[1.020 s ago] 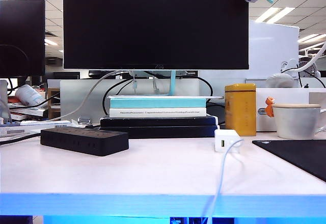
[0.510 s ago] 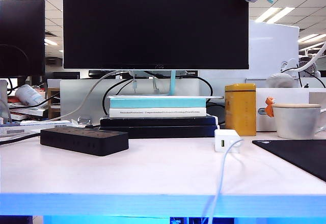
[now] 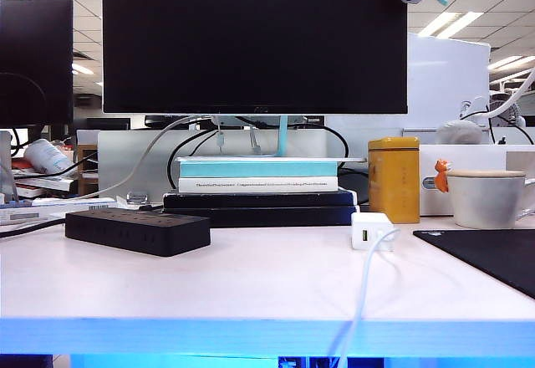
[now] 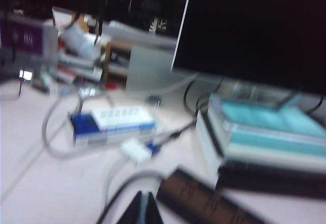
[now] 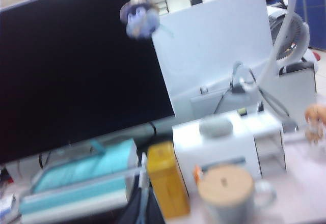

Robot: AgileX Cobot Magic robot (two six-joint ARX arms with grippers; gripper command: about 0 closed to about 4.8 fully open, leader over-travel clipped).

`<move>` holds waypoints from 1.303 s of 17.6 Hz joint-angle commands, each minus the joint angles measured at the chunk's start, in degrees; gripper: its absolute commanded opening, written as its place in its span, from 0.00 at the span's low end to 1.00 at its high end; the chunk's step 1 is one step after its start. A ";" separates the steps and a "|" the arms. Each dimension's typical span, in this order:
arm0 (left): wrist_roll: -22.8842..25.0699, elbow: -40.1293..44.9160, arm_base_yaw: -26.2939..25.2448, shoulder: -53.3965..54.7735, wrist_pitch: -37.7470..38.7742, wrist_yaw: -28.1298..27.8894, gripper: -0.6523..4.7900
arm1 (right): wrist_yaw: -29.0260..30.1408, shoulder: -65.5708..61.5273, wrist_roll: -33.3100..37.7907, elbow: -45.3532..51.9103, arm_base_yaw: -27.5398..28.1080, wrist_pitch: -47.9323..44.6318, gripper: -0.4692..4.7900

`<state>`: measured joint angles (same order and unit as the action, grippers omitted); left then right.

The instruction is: Plug the white charger into the left socket.

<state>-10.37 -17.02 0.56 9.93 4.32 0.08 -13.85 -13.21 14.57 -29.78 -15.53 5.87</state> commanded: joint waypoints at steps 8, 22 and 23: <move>9.53 -35.50 -0.02 42.32 -5.16 17.51 0.11 | 12.52 -46.99 0.24 -36.09 -0.04 1.66 0.08; 9.53 -37.33 1.73 46.49 -14.80 24.63 0.11 | 22.71 -86.07 8.00 -45.48 -2.14 28.37 1.00; 9.53 -37.33 1.73 46.49 -14.80 24.65 0.11 | 22.21 -87.23 8.44 -45.48 -3.13 27.28 1.00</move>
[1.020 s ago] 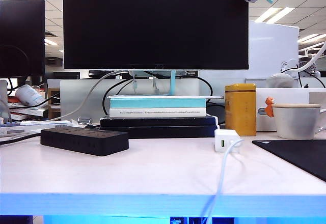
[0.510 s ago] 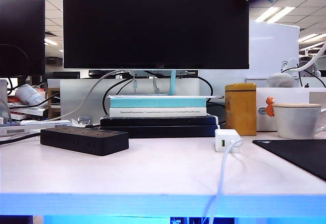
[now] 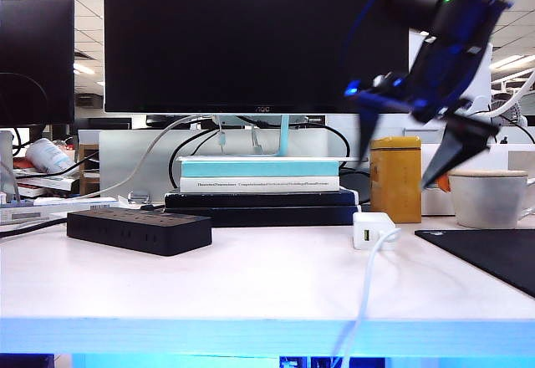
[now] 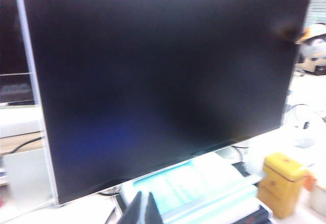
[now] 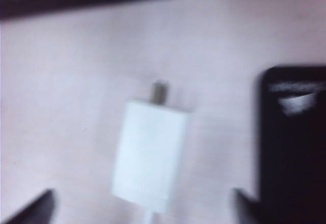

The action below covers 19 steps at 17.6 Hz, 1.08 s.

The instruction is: Plug the white charger into the left socket.

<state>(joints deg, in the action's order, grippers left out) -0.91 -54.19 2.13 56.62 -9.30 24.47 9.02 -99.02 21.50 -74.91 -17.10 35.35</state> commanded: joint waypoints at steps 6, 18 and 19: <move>0.00 -0.15 0.20 -0.52 -1.20 0.46 0.11 | -3.78 -6.29 4.02 -0.74 -2.84 -4.26 1.00; -0.17 -0.15 0.20 -0.57 -1.05 0.44 0.11 | -0.96 -8.28 4.00 -1.44 -2.84 -4.17 0.49; -0.20 -0.15 0.20 -0.57 -1.03 0.44 0.11 | 0.22 -8.28 3.98 -1.44 -2.82 -4.35 0.49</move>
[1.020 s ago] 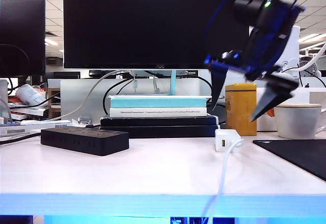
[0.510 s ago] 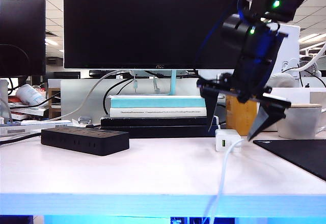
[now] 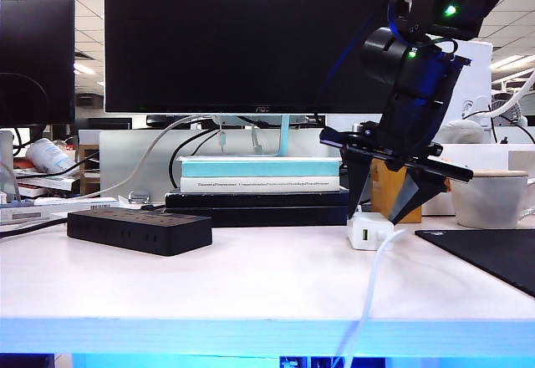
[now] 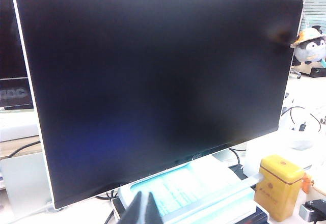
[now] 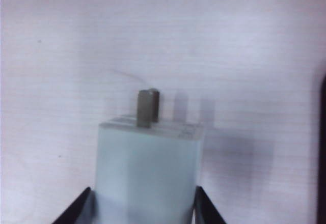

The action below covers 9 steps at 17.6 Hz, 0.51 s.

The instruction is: Plug the white charger into the left socket.

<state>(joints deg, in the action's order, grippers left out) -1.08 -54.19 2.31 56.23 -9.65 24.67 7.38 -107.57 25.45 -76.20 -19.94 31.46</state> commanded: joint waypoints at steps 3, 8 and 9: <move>-0.02 -0.15 0.02 -0.20 -0.66 0.26 0.11 | 4.74 0.26 0.04 -0.15 0.07 -2.40 0.56; -0.02 -0.15 0.02 -0.17 -0.22 0.26 0.11 | 1.11 0.24 0.02 -0.15 -0.31 -2.99 0.81; -0.02 -0.15 0.02 -0.17 -0.24 0.24 0.11 | -0.83 0.26 -0.22 -0.15 -0.81 -3.06 0.81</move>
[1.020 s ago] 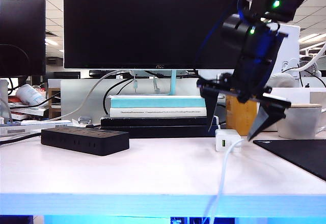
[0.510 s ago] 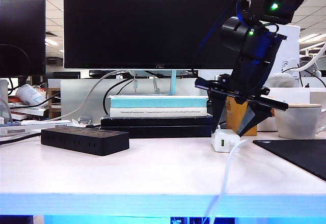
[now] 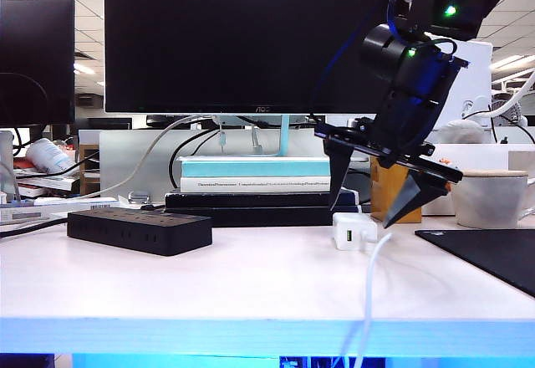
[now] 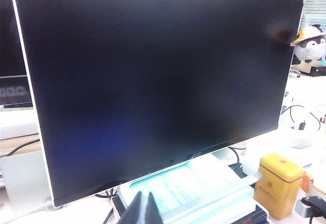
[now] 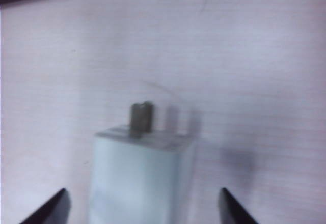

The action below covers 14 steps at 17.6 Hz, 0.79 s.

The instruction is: Plug the white charger into the left socket.

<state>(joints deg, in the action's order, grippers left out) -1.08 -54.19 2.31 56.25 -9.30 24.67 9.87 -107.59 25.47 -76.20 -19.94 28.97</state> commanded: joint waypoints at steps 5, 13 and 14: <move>-0.04 -0.15 0.02 -0.20 -0.59 0.26 0.11 | -7.85 0.24 -1.57 -0.28 -3.34 -1.18 0.81; -1.29 -0.15 0.02 -0.22 -0.61 1.36 0.11 | -7.15 -1.86 -1.68 -0.44 -3.67 0.07 0.61; -1.29 -0.15 0.02 -0.22 -0.59 1.36 0.11 | -6.86 -1.86 -1.68 -0.50 -3.67 0.70 0.50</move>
<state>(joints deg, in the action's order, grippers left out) -2.24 -54.19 2.31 56.25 -9.23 25.54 2.79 -109.58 23.94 -76.40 -23.59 29.21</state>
